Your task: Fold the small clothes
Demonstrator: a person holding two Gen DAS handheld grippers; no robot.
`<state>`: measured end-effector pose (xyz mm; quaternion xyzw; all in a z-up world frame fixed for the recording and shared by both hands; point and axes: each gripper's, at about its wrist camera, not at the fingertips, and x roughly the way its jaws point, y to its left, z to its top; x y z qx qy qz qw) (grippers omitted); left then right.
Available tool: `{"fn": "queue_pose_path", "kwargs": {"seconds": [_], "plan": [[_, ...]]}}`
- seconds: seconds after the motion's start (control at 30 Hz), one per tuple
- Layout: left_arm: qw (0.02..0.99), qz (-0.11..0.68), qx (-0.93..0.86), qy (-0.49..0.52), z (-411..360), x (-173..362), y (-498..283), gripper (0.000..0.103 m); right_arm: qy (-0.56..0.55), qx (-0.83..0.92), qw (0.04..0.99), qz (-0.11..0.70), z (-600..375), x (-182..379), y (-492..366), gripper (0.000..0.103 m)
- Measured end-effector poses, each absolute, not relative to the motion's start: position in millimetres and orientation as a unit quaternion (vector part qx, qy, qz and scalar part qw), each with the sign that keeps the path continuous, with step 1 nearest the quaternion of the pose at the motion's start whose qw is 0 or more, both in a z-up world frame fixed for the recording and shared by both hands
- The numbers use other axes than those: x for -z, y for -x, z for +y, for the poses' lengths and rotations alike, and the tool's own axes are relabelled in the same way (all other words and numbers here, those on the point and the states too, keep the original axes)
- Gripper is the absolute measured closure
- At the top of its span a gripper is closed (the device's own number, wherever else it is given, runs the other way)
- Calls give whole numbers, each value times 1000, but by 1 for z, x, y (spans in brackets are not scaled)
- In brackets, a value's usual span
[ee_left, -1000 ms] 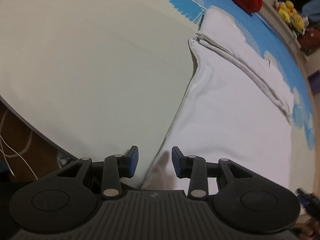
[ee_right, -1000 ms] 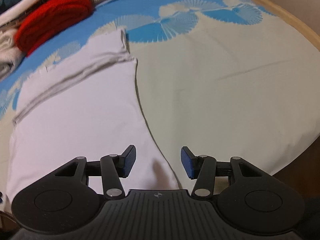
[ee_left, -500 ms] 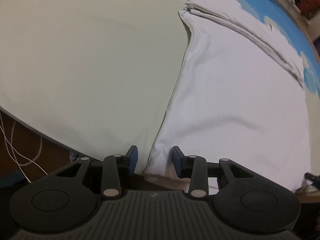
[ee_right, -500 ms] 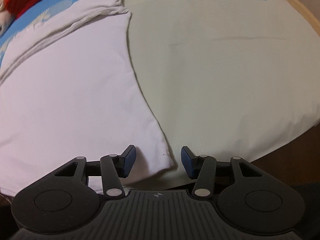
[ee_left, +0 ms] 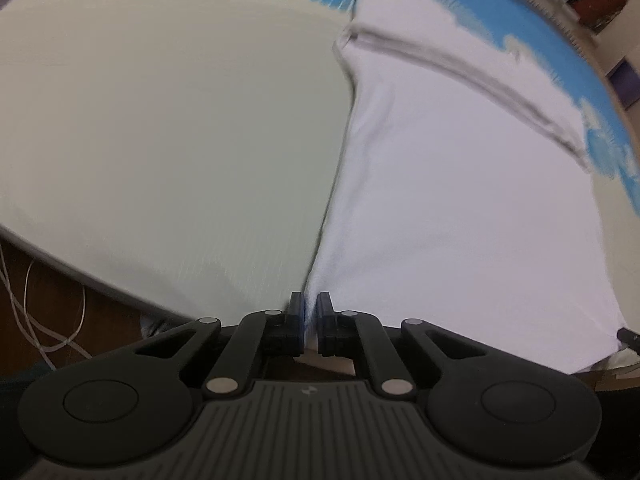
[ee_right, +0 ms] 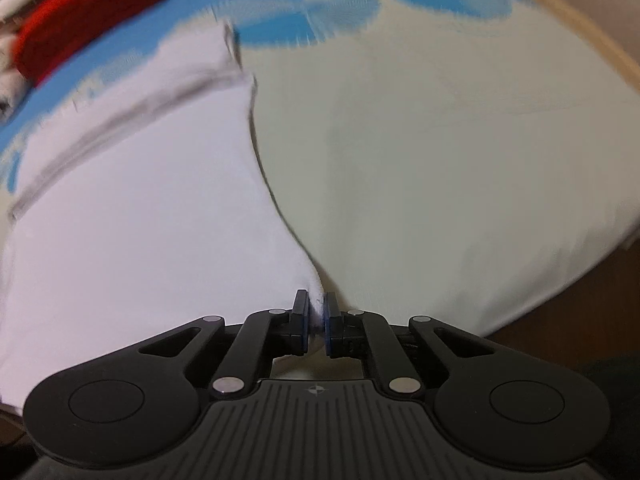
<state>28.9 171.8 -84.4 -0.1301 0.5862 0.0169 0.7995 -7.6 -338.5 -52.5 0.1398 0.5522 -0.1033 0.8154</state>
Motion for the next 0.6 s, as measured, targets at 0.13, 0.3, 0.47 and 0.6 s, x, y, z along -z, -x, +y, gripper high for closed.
{"fn": "queue_pose_path", "kwargs": {"seconds": [0.13,0.3,0.47,0.6], "plan": [[785,605,-21,128,171,94,-32,89,-123,113,790,590,-333,70,5,79],[784,609,-16,119,166,98,-34,86,-103,109,792,592,-328,70,5,78],[789,604,-13,110,163,98,-35,96,-88,92,795,593,-323,69,7,90],[805,584,-4,103,159,87,-30,97,-109,90,817,559,-328,57,-3,97]]}}
